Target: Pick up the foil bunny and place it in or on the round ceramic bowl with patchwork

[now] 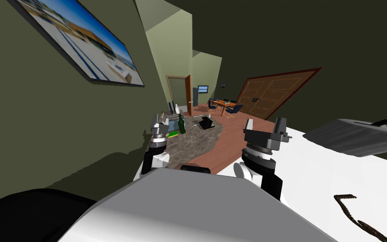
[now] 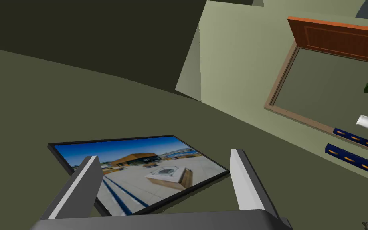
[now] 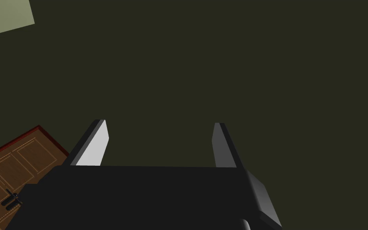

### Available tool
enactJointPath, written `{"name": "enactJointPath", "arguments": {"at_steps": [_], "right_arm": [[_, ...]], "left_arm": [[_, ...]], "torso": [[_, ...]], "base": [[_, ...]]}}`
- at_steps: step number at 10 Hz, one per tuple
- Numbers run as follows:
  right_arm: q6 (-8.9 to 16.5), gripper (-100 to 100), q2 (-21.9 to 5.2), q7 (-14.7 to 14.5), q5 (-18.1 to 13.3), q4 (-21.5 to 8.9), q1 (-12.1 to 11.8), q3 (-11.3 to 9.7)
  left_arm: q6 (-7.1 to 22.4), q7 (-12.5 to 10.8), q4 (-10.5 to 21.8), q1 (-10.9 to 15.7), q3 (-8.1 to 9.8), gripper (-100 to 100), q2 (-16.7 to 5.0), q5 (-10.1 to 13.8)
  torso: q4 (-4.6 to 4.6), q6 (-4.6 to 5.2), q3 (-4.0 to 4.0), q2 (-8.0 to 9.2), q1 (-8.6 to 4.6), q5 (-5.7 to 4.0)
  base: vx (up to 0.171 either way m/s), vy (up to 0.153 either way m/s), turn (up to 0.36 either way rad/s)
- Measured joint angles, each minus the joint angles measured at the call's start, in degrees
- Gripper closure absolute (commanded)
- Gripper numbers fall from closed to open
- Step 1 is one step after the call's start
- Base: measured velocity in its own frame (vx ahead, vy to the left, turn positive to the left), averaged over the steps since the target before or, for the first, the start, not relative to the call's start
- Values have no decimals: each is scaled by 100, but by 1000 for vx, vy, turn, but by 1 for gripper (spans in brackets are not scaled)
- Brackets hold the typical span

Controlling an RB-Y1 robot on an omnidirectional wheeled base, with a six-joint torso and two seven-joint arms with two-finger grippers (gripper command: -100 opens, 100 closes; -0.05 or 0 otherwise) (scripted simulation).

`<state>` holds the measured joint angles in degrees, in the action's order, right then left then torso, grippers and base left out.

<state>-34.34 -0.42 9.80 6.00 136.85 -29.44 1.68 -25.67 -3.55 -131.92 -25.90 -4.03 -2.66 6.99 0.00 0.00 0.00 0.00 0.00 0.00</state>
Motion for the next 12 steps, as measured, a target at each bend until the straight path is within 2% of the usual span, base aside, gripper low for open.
{"name": "enactJointPath", "arguments": {"at_steps": [4, 5, 7, 9, 11, 12], "right_arm": [[0, 0, 0, 0, 0, 0, 0, 0], [0, 0, 0, 0, 0, 0, 0, 0], [0, 0, 0, 0, 0, 0, 0, 0], [0, 0, 0, 0, 0, 0, 0, 0], [0, 0, 0, 0, 0, 0, 0, 0], [0, 0, 0, 0, 0, 0, 0, 0]], "left_arm": [[454, 88, 130, 42, 397, -100, -336, -60], [576, 93, 150, 5, 563, -100, -429, -56], [795, 129, 165, 24, 732, -100, -478, -84], [1121, 213, 223, 38, 1022, -100, -529, -148], [1341, 274, 306, 64, 1202, -100, -548, -195], [1459, 303, 347, 48, 1367, -100, -583, -215]], "torso": [[2, 0, 4, 8, -5, -1], [2, -1, 6, 11, -4, -1], [2, 0, 5, 8, -3, -1], [3, -1, 7, 11, -7, -1], [2, 0, 6, 10, -7, -1], [3, -1, 7, 13, -8, -2]], "base": [[-21, -18, 24], [-21, -11, 17], [-24, -15, 30], [-27, -21, 30], [-30, -23, 30], [-26, -14, 18]]}}
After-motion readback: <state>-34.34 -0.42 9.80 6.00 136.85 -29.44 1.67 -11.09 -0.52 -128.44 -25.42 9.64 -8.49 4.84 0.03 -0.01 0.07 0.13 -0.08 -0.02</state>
